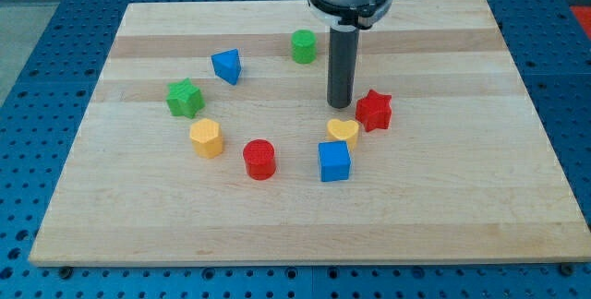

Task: Push the red star slightly to the right

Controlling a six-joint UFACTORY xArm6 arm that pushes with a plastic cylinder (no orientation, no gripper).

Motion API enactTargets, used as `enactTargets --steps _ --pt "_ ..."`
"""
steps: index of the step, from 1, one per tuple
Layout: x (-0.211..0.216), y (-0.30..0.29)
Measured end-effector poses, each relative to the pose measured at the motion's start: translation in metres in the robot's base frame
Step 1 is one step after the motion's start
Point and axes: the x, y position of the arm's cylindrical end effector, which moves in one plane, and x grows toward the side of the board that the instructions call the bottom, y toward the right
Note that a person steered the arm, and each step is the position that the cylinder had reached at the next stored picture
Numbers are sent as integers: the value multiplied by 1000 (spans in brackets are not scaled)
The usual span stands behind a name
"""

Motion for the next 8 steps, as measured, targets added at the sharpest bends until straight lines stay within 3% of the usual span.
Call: enactTargets --steps 5,7,8 --pt "1 45" --pt "-12 105" --pt "7 148"
